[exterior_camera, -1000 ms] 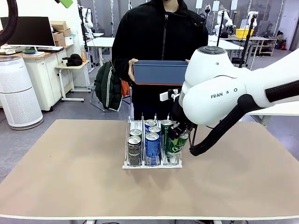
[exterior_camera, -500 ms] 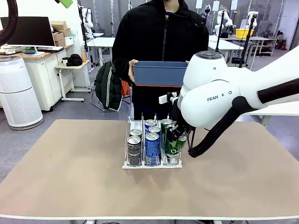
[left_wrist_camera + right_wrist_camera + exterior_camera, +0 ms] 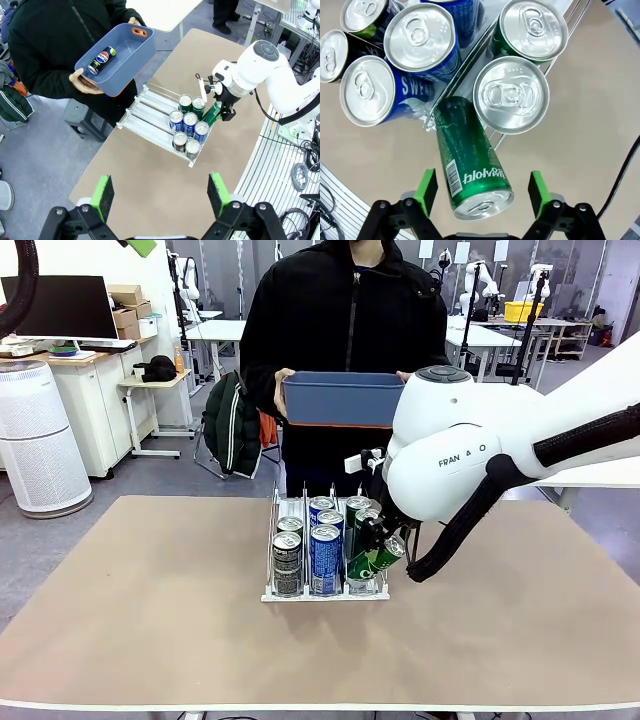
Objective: Fill the beverage cans into the dispenser.
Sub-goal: Place the picked Sprite in the line of the Automatic Can Dispenser with the same cans.
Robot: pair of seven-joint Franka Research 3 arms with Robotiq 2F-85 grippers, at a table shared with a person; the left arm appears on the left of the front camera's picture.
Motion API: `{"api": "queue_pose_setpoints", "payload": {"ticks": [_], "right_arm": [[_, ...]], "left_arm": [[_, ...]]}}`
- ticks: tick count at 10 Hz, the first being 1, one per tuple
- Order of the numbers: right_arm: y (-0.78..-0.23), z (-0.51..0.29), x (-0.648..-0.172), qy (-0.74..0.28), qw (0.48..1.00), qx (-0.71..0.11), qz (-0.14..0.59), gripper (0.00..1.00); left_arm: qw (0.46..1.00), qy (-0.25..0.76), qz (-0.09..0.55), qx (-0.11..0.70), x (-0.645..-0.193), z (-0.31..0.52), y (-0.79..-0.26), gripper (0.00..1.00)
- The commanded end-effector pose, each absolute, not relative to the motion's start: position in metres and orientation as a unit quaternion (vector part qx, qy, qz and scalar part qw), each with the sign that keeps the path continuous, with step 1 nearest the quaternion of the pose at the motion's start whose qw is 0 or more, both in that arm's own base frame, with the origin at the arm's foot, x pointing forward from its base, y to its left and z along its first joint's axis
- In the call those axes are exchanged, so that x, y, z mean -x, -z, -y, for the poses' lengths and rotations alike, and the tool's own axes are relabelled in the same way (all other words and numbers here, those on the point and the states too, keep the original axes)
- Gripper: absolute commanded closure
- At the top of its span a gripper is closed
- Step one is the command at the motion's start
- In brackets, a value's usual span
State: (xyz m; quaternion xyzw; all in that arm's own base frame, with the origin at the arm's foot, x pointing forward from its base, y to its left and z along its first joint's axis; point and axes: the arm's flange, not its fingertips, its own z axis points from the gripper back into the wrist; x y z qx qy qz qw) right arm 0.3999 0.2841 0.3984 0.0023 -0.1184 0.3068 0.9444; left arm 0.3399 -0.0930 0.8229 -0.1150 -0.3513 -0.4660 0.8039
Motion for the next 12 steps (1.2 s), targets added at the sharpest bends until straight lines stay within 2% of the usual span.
{"api": "queue_pose_setpoints", "payload": {"ticks": [1,3,6,12], "right_arm": [[-0.403,-0.287,-0.403,-0.300,0.944,-0.002,0.134,0.00],[-0.422,-0.284,-0.401,-0.289,0.945,-0.016,0.153,0.00],[-0.448,-0.278,-0.396,-0.264,0.954,-0.055,0.133,0.00],[-0.435,-0.261,-0.388,-0.222,0.967,-0.088,0.086,0.00]], "left_arm": [[0.804,0.464,0.353,0.115,-0.340,0.092,-0.823,0.00],[0.804,0.464,0.353,0.115,-0.340,0.092,-0.823,0.00],[0.804,0.464,0.353,0.115,-0.340,0.092,-0.823,0.00],[0.804,0.464,0.353,0.115,-0.340,0.092,-0.823,0.00]]}}
